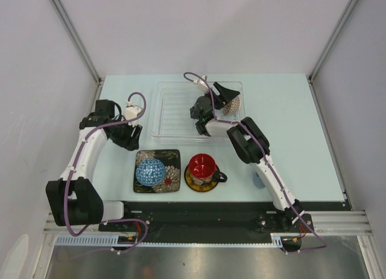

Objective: Load the mixed dishes into the dish rack

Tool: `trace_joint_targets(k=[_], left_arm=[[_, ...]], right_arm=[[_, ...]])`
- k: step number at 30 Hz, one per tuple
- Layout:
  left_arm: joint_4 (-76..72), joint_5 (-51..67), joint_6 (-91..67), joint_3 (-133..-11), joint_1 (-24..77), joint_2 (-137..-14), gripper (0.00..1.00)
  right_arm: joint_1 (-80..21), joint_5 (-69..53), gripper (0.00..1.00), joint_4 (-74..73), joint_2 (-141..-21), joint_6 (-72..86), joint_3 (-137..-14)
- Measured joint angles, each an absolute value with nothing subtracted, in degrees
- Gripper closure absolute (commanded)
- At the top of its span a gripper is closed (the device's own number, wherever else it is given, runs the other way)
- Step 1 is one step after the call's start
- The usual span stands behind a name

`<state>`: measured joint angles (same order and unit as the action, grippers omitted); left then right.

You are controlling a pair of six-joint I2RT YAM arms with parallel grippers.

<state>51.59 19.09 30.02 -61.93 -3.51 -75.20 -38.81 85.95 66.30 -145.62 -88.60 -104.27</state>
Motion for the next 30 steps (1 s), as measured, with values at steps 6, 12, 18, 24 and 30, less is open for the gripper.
trace_joint_targets(k=[6, 12, 18, 24, 30], left_arm=[[51.57, 19.09, 30.00, -61.93, -3.57, -75.20, 0.36], [52.38, 19.35, 30.65, -62.22, -3.81, -75.20, 0.35], [58.35, 18.90, 38.13, -61.10, -3.90, -72.16, 0.34], [62.65, 15.81, 42.46, -50.89, -2.92, -62.11, 0.34], [60.99, 14.11, 39.48, -45.91, 5.58, -58.33, 0.34]], right_arm=[[-41.63, 85.95, 0.09, 65.28, -140.18, -89.49, -101.82], [-44.88, 85.84, 0.04, 64.03, -123.79, -89.65, -100.07], [-47.29, 85.65, 0.02, 70.65, -103.59, -96.60, -99.92], [-57.28, 85.89, 0.00, 75.24, -96.49, -105.82, -95.09], [-63.48, 86.41, 0.00, 73.93, -101.67, -111.61, -90.91]])
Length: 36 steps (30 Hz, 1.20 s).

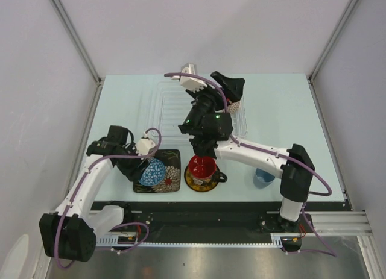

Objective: Load the mixed dishes into the dish rack

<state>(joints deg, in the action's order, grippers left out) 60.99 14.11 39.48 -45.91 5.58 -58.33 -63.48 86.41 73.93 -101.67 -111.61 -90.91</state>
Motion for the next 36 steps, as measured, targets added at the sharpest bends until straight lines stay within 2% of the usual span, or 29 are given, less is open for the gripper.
trace_joint_targets(k=[5, 8, 11, 13, 14, 16, 20, 22, 24, 27, 34, 35, 36], left_arm=[[56.60, 13.72, 36.40, -46.72, 7.51, -63.05, 0.34], [53.78, 13.41, 35.55, -47.99, 7.51, -66.54, 0.35], [51.53, 13.04, 34.85, -48.23, 7.49, -67.26, 0.35], [50.52, 12.99, 34.28, -48.23, 7.51, -67.26, 0.36], [49.95, 13.04, 33.91, -48.23, 7.51, -67.26, 0.36], [48.62, 13.06, 33.28, -47.88, 7.51, -67.24, 0.36], [46.94, 13.52, 32.42, -46.00, 7.51, -67.26, 0.36], [46.87, 13.87, 32.42, -45.06, 7.51, -67.46, 0.36], [46.81, 14.22, 32.51, -44.18, 7.51, -68.12, 0.36], [46.41, 14.31, 32.53, -42.63, 7.53, -68.66, 0.38], [44.64, 15.49, 32.56, -42.13, 7.77, -71.24, 0.39], [44.25, 15.64, 32.58, -42.06, 7.77, -71.75, 0.40], [43.92, 15.70, 32.56, -42.04, 7.77, -72.23, 0.49]], right_arm=[[-58.61, 87.13, 0.01, 71.83, -100.22, -113.32, -100.49], [-56.97, 86.94, 0.00, 71.40, -90.61, -110.32, -103.42], [-59.70, 86.56, 0.00, 67.44, -78.54, -99.50, -104.03], [-68.82, 84.77, 0.00, 59.53, -71.00, -88.68, -105.78], [-74.96, 82.41, 0.00, 47.81, -68.38, -77.82, -109.27], [-78.11, 76.86, 0.00, 26.59, -67.09, -59.35, -118.87], [-70.46, 70.96, 0.00, -4.19, -67.85, -33.15, -129.47], [-61.82, 64.03, 0.00, -18.61, -72.84, -21.15, -137.03], [-44.99, 50.65, 0.00, -32.40, -77.89, -8.27, -140.03], [-35.33, 38.79, 0.00, -42.46, -79.75, 2.35, -131.59], [-29.87, 25.61, 0.00, -54.00, -83.77, 12.53, -114.39], [-29.19, 24.62, 0.00, -54.35, -83.35, 13.47, -113.34], [-28.38, 23.88, 0.00, -54.19, -82.74, 14.11, -112.31]])
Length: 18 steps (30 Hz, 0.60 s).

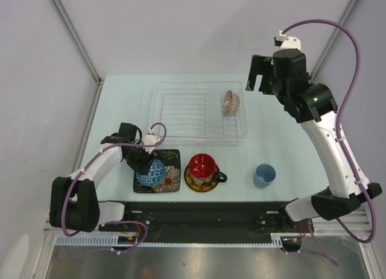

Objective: Load the mixed dishes into the dish rack

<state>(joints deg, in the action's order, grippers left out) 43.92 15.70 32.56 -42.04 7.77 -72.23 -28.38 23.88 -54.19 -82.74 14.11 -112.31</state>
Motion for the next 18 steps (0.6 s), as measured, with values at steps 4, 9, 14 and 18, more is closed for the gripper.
trace_joint_targets(k=[4, 9, 14, 18], left_arm=[[42.26, 16.38, 32.53, -41.69, 7.77, -73.87, 0.97], [42.52, 20.56, 31.46, -43.13, 7.99, -73.84, 1.00], [43.03, 20.73, 31.44, -43.40, 7.86, -73.87, 1.00], [46.54, 20.03, 31.77, -45.82, 7.84, -73.87, 1.00]], right_arm=[[-25.26, 20.36, 0.00, -53.91, -78.63, 16.36, -108.71], [-23.38, 17.41, 0.00, -52.23, -75.46, 18.00, -105.49], [-23.55, 15.53, 0.00, -51.57, -76.90, 18.41, -102.63], [-23.79, 15.09, 0.00, -51.57, -79.15, 18.33, -101.65]])
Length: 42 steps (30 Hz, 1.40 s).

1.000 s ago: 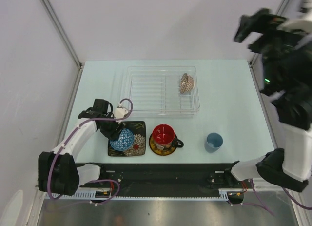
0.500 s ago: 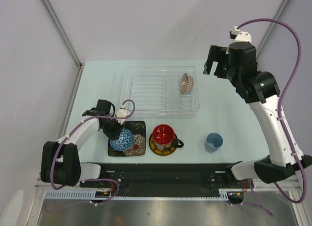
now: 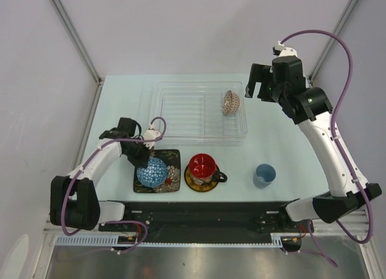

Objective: Load the mixed dishes into the dish rack

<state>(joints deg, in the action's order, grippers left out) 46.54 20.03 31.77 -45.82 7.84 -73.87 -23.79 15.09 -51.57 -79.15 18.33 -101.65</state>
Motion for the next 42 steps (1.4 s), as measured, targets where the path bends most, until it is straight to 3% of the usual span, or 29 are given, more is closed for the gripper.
trace_joint_targets(k=[4, 8, 14, 22, 42], left_arm=[[53.84, 21.21, 31.94, -55.13, 7.49, -73.32, 1.00], [59.40, 26.74, 30.59, -72.38, 7.35, -74.67, 1.00], [55.61, 34.13, 21.96, -91.42, 9.10, -82.78, 1.00], [47.62, 27.27, 12.19, -95.94, 17.45, -98.80, 1.00], [39.97, 25.71, 2.74, -98.54, 19.75, -103.11, 1.00]], right_arm=[[-23.81, 15.09, 0.01, -51.48, -79.75, 18.13, -101.21], [-23.77, 14.24, 0.00, -49.87, -79.72, 18.28, -100.20], [-27.05, 13.19, 0.02, -48.60, -80.16, 19.35, -98.28], [-43.07, 15.53, 0.04, -45.65, -86.54, 20.60, -99.24], [-41.12, 7.66, 0.21, -37.47, -95.20, 24.01, -98.41]])
